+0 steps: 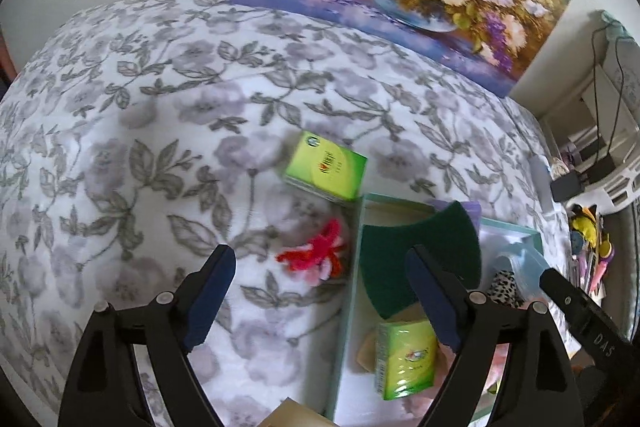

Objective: Organize soft objects
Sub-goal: 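Lower the sponge and mask into the tray and open both grippers, then grasp the red scrunchie with the left gripper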

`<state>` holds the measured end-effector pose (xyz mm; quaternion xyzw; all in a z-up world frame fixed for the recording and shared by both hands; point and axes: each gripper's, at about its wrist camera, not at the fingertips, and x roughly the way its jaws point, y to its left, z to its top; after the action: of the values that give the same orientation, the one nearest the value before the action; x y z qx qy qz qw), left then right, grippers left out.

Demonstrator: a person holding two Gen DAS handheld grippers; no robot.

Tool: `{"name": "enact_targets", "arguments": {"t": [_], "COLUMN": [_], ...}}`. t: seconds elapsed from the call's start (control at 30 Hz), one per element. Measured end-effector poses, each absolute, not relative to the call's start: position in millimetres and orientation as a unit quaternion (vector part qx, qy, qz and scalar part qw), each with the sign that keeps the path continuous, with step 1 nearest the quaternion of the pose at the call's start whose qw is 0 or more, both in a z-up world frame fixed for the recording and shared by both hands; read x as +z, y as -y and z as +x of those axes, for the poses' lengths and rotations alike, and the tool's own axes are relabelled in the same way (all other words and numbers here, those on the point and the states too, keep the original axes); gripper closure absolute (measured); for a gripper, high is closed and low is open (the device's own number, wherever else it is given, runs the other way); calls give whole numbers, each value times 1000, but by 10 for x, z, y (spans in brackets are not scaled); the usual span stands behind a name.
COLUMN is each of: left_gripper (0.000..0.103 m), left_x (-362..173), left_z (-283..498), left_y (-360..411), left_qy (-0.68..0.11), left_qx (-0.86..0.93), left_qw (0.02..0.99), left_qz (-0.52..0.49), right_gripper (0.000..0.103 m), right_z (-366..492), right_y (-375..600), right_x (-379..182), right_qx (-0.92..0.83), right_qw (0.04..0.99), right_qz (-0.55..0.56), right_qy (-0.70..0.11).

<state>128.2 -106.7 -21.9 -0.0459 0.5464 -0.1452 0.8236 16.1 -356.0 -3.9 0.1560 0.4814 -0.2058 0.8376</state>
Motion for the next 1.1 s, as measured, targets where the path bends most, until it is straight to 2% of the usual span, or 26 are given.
{"name": "enact_targets", "arguments": {"t": [0.63,0.9,1.1], "left_gripper": [15,15,15], "left_x": [-328,-666,-739], "left_z": [1560,1618,1608], "left_y": [264,349,453], "left_qy": [-547,-593,-594], "left_qx": [-51,-67,-81], "left_qw": [833,798,797], "left_qz": [-70,-87,-81], "right_gripper": [1,1,1], "right_z": [646,813,850], "right_y": [2558,2253,2266], "right_x": [-84,-317,-390], "right_qx": [-120,-99,-100], "right_qw": [848,837,836], "right_qz": [115,103,100], "right_qy": [-504,-528,-530]}}
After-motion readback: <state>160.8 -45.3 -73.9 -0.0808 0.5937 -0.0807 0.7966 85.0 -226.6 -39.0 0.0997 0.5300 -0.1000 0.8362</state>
